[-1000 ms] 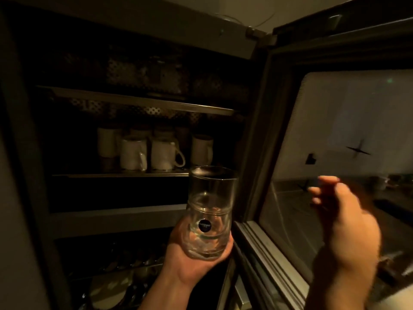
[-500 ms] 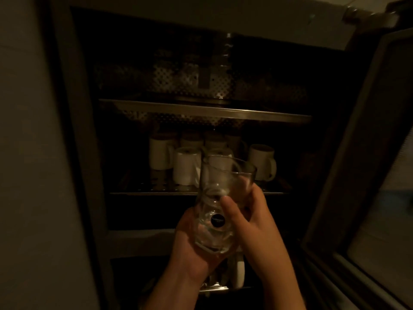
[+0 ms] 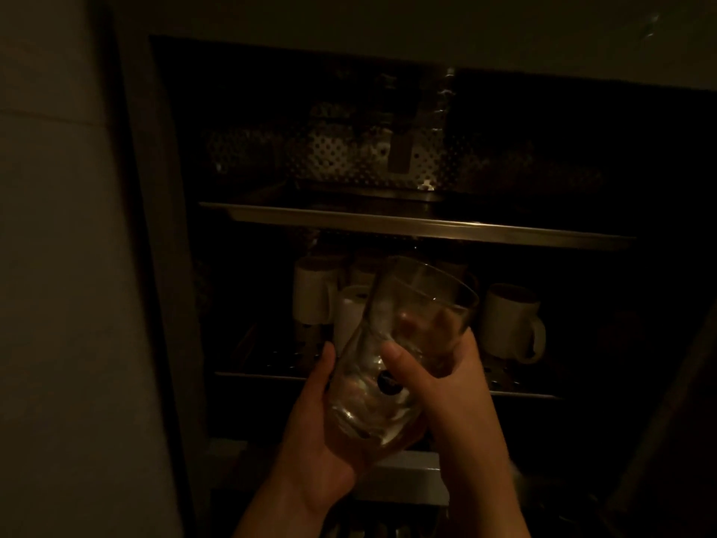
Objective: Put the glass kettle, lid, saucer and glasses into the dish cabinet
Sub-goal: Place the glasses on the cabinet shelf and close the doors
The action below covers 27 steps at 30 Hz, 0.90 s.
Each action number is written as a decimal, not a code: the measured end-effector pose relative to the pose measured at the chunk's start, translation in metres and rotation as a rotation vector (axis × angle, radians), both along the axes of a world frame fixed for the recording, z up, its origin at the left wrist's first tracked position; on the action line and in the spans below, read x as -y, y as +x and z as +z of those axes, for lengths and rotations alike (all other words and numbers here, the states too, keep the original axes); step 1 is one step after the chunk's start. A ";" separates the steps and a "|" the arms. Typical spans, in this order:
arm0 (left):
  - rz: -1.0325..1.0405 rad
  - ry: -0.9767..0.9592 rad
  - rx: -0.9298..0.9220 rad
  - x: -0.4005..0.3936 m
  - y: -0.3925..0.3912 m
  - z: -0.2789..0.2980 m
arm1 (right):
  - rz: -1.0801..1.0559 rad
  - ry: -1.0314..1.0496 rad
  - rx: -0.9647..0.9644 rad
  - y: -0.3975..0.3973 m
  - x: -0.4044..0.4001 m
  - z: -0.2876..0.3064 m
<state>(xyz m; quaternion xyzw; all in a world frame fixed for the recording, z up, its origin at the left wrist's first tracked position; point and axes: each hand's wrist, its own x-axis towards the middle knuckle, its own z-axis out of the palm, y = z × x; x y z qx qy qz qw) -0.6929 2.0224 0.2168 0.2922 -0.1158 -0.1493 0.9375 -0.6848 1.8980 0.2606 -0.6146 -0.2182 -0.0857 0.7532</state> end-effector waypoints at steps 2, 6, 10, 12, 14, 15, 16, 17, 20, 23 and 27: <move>0.011 0.026 0.011 -0.005 0.004 0.004 | 0.008 0.005 0.005 0.008 -0.001 0.004; 0.087 0.035 -0.002 -0.011 0.014 0.010 | 0.002 -0.027 0.061 0.016 -0.002 0.012; 0.134 0.059 0.054 -0.018 0.016 0.020 | 0.000 -0.036 0.122 0.020 -0.006 0.014; 0.168 0.091 0.082 -0.019 0.015 0.025 | -0.023 -0.034 0.136 0.022 -0.009 0.014; 0.213 0.120 0.097 -0.021 0.014 0.026 | -0.043 -0.015 0.155 0.022 -0.012 0.014; 0.245 0.144 0.092 -0.022 0.014 0.027 | -0.049 -0.001 0.170 0.022 -0.012 0.014; 0.274 0.172 0.087 -0.024 0.013 0.026 | -0.057 0.014 0.183 0.021 -0.012 0.014; 0.302 0.198 0.084 -0.026 0.013 0.026 | -0.070 0.033 0.196 0.021 -0.012 0.014; 0.354 0.267 0.116 -0.030 0.008 0.028 | -0.145 0.075 0.233 0.019 -0.008 0.015; 0.370 0.248 0.115 -0.037 0.004 0.031 | -0.237 0.078 0.262 0.015 -0.002 0.019; 0.388 0.219 0.128 -0.054 0.001 0.036 | -0.337 0.136 0.173 0.010 0.008 0.022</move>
